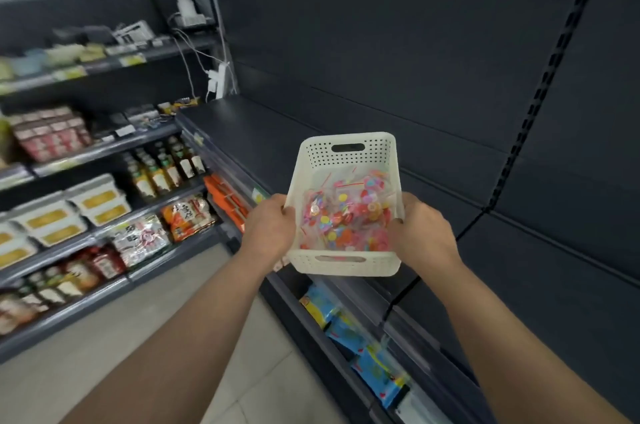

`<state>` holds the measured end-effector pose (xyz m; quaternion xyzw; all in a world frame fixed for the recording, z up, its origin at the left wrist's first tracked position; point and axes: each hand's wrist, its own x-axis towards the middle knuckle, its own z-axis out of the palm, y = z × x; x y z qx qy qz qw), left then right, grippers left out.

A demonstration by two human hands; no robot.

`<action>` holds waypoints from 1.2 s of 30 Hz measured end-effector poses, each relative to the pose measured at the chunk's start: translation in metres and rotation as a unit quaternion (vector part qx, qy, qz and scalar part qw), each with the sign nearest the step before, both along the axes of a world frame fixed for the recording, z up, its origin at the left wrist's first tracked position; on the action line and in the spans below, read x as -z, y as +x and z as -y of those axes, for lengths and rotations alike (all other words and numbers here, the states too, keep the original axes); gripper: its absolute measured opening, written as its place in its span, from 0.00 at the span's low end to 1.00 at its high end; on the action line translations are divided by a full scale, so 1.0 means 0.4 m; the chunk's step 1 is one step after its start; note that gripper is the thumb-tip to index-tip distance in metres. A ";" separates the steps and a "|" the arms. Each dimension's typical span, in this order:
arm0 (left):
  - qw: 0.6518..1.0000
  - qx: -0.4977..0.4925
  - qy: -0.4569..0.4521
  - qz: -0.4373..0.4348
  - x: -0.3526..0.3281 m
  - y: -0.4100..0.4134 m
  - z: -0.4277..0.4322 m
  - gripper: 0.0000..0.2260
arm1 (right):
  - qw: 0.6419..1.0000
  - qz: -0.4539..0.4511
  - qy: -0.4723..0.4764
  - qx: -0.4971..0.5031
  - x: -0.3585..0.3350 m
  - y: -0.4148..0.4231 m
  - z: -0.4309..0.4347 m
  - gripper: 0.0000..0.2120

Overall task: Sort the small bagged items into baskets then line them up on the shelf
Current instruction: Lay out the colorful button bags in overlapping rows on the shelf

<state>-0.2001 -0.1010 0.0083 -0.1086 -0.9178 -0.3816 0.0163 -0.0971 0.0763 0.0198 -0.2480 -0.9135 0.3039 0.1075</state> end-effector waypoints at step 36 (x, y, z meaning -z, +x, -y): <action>0.995 -0.088 0.024 0.031 -0.004 -0.747 0.688 0.11 | 0.998 0.016 0.024 -0.052 0.030 -0.862 0.669 0.10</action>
